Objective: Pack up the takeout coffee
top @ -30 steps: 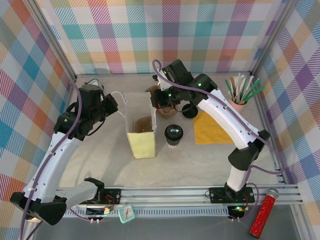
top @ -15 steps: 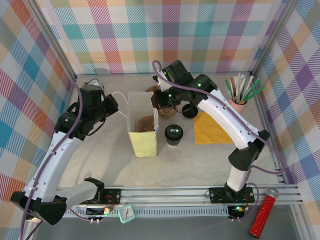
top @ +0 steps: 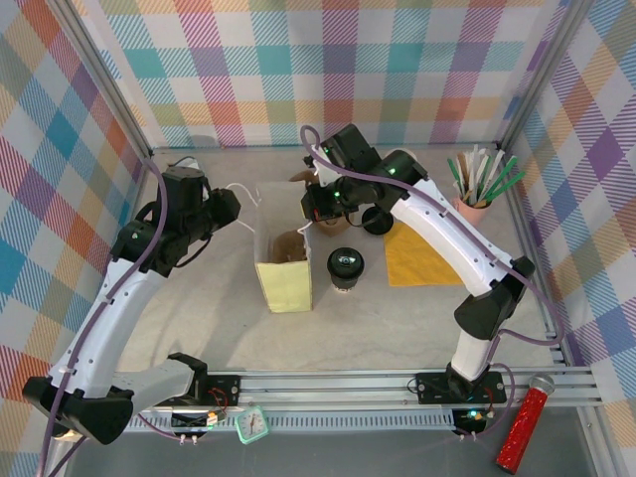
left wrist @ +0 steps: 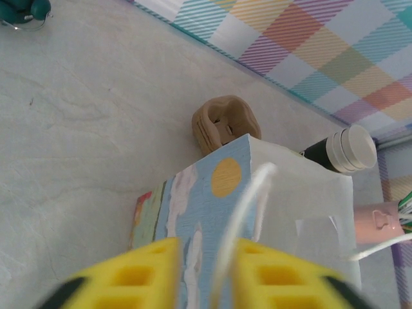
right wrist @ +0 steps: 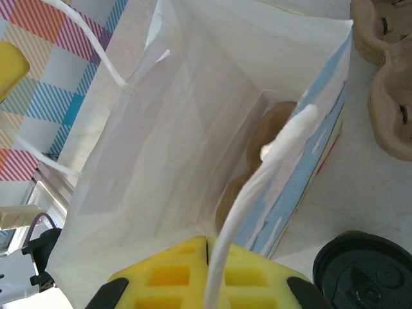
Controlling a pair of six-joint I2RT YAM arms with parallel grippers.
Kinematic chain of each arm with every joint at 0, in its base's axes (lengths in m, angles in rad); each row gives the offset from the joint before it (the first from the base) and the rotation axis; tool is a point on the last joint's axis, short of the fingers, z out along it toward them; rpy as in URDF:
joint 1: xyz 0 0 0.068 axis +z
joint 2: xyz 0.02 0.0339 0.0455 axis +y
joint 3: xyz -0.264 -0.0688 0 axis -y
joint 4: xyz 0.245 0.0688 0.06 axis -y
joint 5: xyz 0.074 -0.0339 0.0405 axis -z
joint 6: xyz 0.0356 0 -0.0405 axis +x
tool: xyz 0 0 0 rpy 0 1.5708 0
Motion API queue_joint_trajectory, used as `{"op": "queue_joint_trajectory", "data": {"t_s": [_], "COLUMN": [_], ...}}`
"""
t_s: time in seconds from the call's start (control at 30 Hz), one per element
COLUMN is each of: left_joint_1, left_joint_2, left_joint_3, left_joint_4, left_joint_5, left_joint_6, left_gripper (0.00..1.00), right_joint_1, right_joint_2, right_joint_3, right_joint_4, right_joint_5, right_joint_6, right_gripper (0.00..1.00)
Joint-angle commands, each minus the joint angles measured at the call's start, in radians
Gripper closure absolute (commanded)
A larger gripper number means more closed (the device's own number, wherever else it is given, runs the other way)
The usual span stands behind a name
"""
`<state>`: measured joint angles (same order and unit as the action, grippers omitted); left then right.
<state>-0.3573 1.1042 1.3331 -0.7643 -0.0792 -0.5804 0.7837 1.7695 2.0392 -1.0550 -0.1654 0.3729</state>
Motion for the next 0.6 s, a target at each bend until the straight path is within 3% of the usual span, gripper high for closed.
{"op": "queue_joint_trajectory", "data": {"t_s": [0.0,0.2,0.37,0.57], "left_joint_1": [0.006,0.005,-0.023,-0.18], "left_joint_2": [0.012,0.069,0.148,0.26], "left_joint_3": [0.066,0.252,0.44,0.641], "left_joint_4": [-0.065,-0.315,-0.5,-0.64], "left_joint_5": [0.027,0.016,0.021,-0.08], "left_joint_6": [0.03,0.059,0.055,0.036], "left_gripper": [0.53,0.21,0.18,0.25], "right_joint_1": [0.001,0.0,0.0,0.0], "right_joint_2": [-0.04,-0.04,-0.047,-0.054], "right_joint_3": [-0.014,-0.031,-0.036,-0.058], "right_joint_4": [0.014,0.026,0.028,0.047], "right_joint_5": [0.0,-0.001,0.0,-0.005], "right_joint_6": [-0.002,0.0,0.001,0.004], "right_gripper": [1.0,1.0,1.0,1.0]}}
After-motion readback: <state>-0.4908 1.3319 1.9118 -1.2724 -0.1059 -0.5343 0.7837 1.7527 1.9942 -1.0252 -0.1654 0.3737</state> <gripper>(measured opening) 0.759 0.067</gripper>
